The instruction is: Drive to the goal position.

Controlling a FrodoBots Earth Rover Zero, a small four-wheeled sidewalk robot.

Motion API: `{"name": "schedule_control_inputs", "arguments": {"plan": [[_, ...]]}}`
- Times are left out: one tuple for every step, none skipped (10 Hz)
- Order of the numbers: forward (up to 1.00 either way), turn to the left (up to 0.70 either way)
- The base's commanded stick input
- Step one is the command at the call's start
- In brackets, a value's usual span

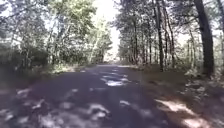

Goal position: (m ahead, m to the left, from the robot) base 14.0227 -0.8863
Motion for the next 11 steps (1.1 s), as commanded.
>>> {"name": "schedule_control_inputs", "arguments": {"plan": [[0.45, 0.00], [0.45, 0.00], [0.45, 0.00], [0.45, 0.00], [0.45, 0.00], [0.45, 0.00], [0.45, 0.00], [0.45, 0.00], [0.45, 0.00], [0.45, 0.00], [0.45, 0.00]]}}
